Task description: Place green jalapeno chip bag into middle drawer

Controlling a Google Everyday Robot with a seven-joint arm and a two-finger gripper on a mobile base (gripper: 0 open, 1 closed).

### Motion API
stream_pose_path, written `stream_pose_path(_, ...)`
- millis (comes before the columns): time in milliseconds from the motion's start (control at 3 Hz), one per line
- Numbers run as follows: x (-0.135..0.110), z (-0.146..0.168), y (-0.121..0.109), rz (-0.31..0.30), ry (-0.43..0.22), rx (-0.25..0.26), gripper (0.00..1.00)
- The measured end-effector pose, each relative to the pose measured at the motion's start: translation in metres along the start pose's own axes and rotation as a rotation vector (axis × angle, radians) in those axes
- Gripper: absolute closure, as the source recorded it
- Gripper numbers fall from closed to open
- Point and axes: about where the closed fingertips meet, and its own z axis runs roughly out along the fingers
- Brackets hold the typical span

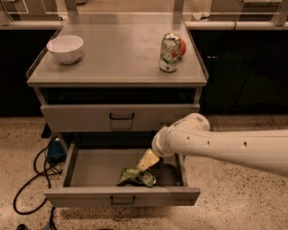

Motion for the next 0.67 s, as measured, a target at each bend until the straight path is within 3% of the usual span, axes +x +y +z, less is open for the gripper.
stream_pose_path(333, -0.0137, -0.024, 0.0035, -0.049, -0.043, 0.055, 0.0)
stream_pose_path(667, -0.0137, -0.024, 0.0035, -0.049, -0.043, 0.055, 0.0)
